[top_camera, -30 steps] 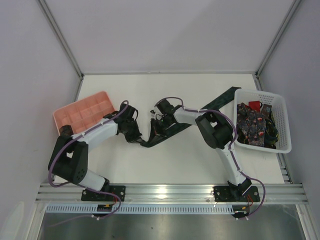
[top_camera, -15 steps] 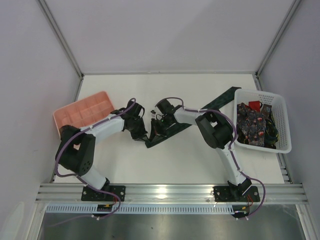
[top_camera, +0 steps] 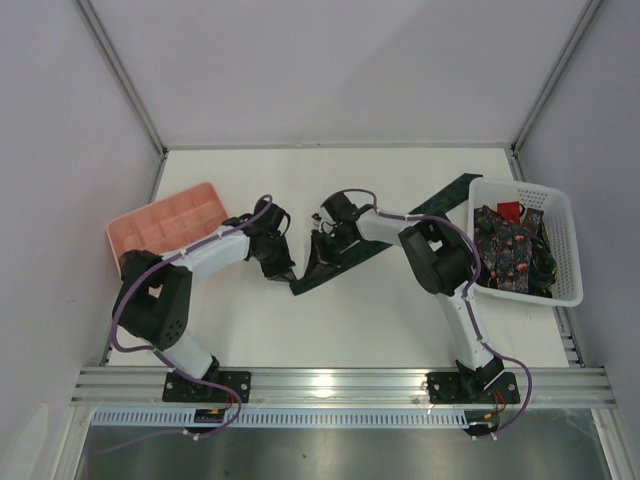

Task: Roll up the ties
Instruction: Roll the tie

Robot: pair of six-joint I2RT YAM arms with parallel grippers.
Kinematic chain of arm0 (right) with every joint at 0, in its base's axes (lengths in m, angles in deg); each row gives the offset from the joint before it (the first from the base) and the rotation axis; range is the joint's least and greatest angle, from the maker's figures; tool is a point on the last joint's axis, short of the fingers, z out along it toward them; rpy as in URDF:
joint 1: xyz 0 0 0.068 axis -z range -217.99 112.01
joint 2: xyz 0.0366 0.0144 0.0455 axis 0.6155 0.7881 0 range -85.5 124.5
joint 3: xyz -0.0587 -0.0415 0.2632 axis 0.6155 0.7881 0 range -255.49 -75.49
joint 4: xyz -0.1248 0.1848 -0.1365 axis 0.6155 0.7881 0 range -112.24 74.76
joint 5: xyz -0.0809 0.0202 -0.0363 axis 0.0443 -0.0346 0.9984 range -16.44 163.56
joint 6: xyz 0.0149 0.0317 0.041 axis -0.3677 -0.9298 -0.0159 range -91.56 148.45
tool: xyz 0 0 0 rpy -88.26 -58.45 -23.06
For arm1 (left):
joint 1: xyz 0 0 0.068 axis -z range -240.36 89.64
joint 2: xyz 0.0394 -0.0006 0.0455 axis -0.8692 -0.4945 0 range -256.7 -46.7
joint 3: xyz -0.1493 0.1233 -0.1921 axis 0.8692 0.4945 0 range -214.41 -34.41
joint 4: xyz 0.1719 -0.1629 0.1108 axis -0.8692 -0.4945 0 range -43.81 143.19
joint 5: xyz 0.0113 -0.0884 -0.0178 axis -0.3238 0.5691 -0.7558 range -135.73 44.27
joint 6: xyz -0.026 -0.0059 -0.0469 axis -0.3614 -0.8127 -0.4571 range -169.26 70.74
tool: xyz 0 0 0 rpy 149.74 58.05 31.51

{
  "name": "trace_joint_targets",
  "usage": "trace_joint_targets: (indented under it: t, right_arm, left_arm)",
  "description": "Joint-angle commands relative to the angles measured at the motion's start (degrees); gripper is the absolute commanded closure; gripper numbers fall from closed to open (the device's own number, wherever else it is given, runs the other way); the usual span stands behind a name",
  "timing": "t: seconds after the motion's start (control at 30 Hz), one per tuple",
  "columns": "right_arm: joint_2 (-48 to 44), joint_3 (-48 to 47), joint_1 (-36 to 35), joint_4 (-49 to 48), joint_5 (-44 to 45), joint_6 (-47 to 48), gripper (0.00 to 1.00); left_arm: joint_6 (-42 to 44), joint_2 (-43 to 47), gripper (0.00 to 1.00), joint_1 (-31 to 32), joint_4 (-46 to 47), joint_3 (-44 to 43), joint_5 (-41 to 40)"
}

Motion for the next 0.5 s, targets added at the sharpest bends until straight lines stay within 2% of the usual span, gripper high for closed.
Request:
trace_joint_targets:
  t: [0.0,0.47]
  right_arm:
    - [-3.3,1.5,1.5,1.4,2.4,1.5,1.00]
    - [0.1,3.0,2.5,0.8,3.9,2.2,1.00]
  left_arm:
    - [0.9,-0.9,0.99,0.2,-0.8,-2.8,-0.9]
    - [1.4,-5.8,0.97,0.8,-1.9,-8.2,0.3]
